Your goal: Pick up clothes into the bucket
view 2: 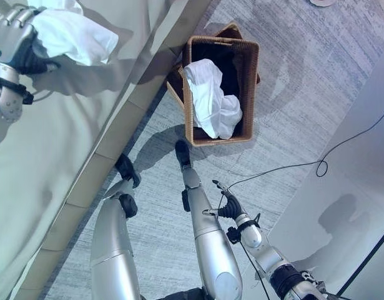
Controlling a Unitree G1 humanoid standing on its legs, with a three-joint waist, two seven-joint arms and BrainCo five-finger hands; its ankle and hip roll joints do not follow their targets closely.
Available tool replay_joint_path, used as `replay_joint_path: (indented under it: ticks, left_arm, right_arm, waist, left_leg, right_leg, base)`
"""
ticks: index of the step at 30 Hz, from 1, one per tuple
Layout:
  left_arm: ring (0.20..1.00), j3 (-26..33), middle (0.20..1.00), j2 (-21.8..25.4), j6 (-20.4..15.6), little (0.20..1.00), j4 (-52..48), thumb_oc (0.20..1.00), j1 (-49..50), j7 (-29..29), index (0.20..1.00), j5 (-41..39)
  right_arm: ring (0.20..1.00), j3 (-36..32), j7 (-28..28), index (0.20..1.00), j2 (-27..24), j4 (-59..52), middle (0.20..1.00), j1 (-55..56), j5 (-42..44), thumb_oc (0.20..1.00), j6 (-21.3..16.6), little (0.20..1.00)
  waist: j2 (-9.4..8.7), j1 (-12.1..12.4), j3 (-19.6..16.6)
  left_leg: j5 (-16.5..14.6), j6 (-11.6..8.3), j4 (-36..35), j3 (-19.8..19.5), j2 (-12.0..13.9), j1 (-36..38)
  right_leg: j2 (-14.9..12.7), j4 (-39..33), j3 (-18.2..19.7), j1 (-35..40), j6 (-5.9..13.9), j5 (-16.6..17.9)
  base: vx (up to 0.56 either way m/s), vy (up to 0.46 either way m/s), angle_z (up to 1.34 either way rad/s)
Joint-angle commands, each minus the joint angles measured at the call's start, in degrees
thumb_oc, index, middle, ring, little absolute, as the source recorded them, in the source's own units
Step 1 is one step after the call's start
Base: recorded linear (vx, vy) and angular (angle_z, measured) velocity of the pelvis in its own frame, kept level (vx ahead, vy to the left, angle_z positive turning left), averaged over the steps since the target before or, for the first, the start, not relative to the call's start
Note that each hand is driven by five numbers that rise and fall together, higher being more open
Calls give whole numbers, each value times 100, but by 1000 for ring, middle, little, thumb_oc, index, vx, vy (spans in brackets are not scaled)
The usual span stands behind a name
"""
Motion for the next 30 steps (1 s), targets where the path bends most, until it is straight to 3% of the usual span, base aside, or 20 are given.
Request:
replay_joint_path:
  ticks: [1,7,12,17,21,22,25,30]
  left_arm:
    - [200,311,200,141,9,200,-283,200,369,101,200,-196]
    - [200,1039,200,35,-221,200,-949,200,996,174,200,-705]
    - [200,2226,200,-250,-679,200,-1857,200,2257,79,200,-1607]
    - [200,3098,200,-459,-837,200,-2318,200,3262,32,200,-2114]
    - [200,3448,200,-418,-918,200,-2537,200,3691,-104,200,-2234]
    - [200,3570,200,-432,-934,200,-2664,200,3828,-150,200,-2263]
    - [200,3664,200,-471,-962,200,-2580,200,3927,-214,200,-2353]
    - [200,3890,200,-609,-1029,200,-2615,200,4313,-412,200,-2516]
  right_arm:
    - [1000,-7,-60,1000,-139,-289,1000,329,91,1000,-212,1000]
    - [1000,-54,-57,1000,-169,-276,1000,337,57,1000,-183,1000]
    - [1000,-286,-42,1000,-253,-253,1000,449,-51,1000,-120,1000]
    - [1000,-440,21,1000,-291,-67,1000,500,-173,1000,3,1000]
    - [1000,-618,97,1000,-364,27,1000,584,-270,1000,90,1000]
    - [1000,-669,110,1000,-365,65,1000,592,-304,1000,124,1000]
    - [1000,-715,158,1000,-382,97,1000,633,-353,1000,170,1000]
    - [1000,-888,225,1000,-375,288,1000,788,-527,1000,292,1000]
  waist:
    - [-275,39,-39]
    - [-195,97,-39]
    - [-5,296,-39]
    - [124,486,-39]
    - [252,685,-39]
    - [239,705,-39]
    - [277,755,-39]
    - [462,870,-348]
  left_leg:
    - [-1296,321,1116,73,-267,237]
    - [-1182,298,889,-12,-393,430]
    - [-1008,255,515,-146,-586,924]
    - [-885,231,147,-320,-712,1681]
    - [-713,193,-273,-512,-846,2435]
    - [-474,209,-411,-475,-913,2556]
    - [-406,189,-590,-558,-954,2887]
    - [-101,109,-1306,-798,-1059,3686]
  right_leg:
    - [-100,-1041,-1,214,483,643]
    - [-182,-1012,-79,365,453,595]
    - [-318,-845,-228,716,366,431]
    - [-409,-653,-398,1367,306,211]
    - [-490,-547,-548,2041,258,9]
    - [-572,-573,-612,2149,210,116]
    - [-620,-521,-692,2433,185,26]
    - [-725,-458,-895,3088,146,-194]
  base:
    - [0,0,0]
    - [-12,-11,4]
    - [-30,-31,13]
    - [-3,-78,19]
    - [10,-71,19]
    - [-37,-85,34]
    - [11,-42,30]
    - [73,-23,24]
